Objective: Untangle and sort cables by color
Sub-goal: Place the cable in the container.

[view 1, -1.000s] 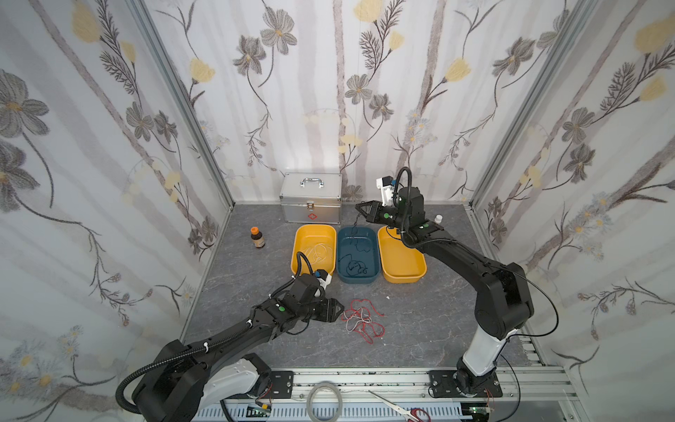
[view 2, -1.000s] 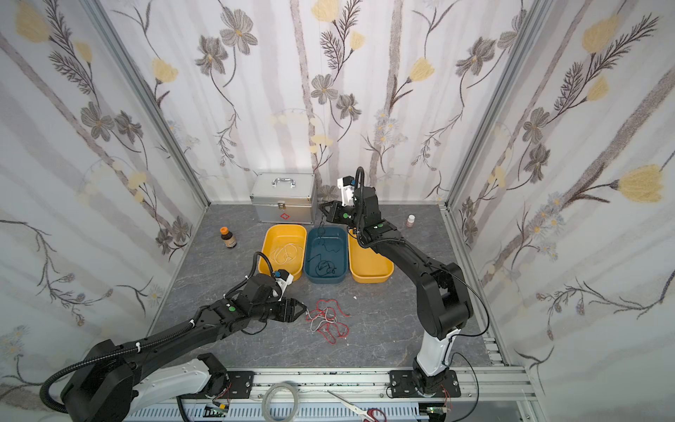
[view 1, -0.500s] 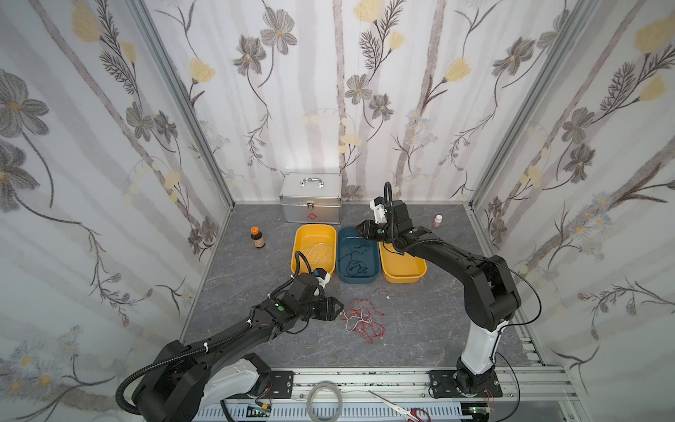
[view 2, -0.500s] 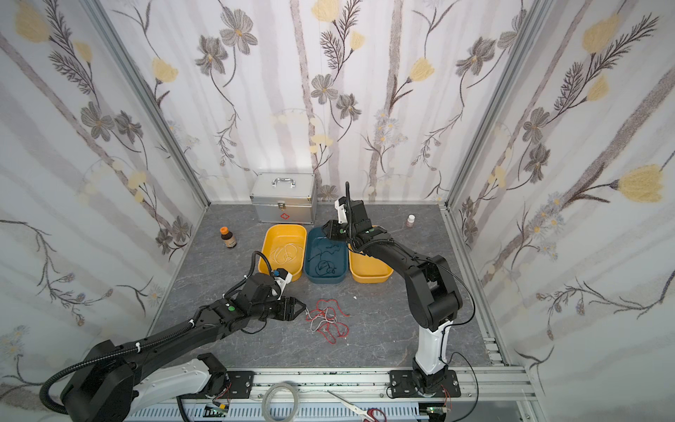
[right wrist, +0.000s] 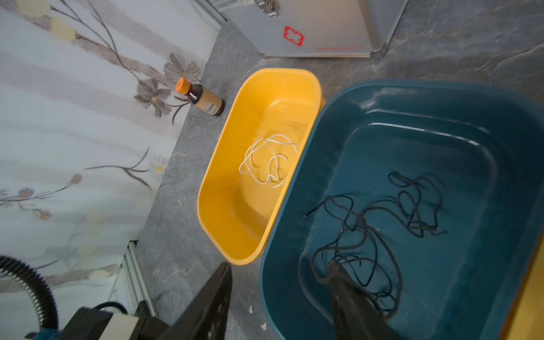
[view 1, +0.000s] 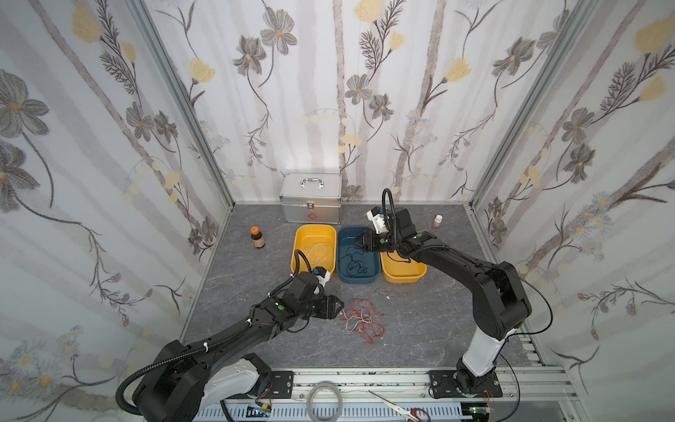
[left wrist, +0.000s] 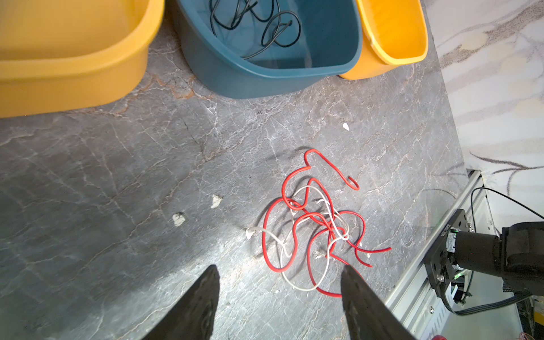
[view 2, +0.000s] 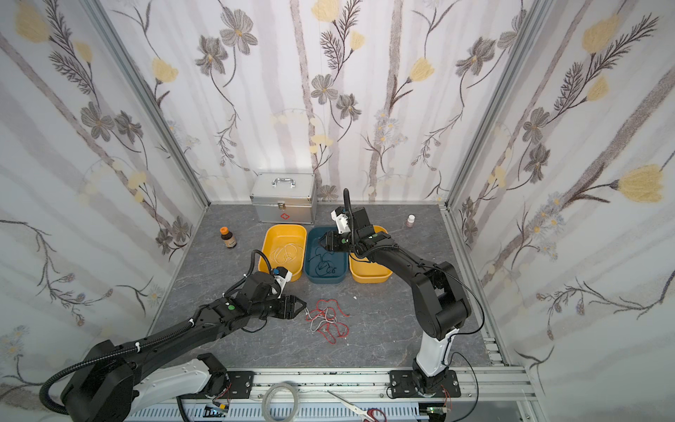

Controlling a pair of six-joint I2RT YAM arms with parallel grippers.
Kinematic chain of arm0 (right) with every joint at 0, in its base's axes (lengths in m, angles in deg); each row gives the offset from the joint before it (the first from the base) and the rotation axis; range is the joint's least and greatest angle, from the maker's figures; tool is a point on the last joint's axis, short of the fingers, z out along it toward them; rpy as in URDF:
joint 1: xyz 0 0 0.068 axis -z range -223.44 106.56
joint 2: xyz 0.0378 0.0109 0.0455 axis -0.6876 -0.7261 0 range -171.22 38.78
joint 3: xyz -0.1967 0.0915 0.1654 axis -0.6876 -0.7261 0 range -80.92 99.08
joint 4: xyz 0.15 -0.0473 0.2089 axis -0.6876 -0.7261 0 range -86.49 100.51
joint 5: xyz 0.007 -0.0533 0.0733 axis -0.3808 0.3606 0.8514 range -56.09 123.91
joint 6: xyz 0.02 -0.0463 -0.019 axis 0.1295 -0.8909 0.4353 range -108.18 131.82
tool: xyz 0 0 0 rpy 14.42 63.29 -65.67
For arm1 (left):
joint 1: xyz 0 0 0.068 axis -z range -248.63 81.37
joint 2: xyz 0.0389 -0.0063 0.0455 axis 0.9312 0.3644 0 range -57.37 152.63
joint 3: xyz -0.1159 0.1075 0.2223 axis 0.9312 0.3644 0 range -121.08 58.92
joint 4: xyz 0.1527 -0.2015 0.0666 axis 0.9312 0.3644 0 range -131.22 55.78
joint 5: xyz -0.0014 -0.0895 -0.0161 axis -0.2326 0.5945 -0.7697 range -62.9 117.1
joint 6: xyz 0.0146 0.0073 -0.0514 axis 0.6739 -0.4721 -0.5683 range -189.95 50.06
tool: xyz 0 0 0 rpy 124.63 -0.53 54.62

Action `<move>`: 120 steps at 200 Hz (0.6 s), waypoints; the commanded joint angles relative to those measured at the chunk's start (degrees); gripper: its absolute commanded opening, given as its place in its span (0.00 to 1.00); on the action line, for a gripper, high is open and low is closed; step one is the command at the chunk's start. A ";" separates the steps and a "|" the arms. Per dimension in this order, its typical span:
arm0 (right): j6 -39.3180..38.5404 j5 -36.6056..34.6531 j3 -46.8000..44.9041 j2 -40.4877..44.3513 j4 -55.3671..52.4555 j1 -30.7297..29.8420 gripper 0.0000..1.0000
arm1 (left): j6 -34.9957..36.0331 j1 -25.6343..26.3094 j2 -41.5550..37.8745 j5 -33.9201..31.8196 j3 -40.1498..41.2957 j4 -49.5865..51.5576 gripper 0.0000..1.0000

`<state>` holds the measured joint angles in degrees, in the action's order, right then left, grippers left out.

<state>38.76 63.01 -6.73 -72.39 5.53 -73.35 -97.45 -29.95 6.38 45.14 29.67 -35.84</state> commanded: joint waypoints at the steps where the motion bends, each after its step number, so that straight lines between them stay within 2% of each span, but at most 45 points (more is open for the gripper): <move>1: 2.43 9.17 -1.96 1.76 7.51 0.06 0.54 | -0.80 0.05 -0.28 0.14 -0.44 -2.09 0.67; 29: 2.74 11.57 -2.30 1.36 7.17 -0.02 0.56 | -0.81 -0.09 -0.55 0.15 -0.45 -1.92 0.67; 120: -3.11 -4.13 -1.44 -3.06 -7.83 -2.69 0.55 | -1.14 -0.05 -0.99 -0.11 -0.44 -1.98 0.67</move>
<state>38.41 64.50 -8.80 -75.32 1.82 -75.75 -98.46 -30.00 5.70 45.30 29.67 -36.73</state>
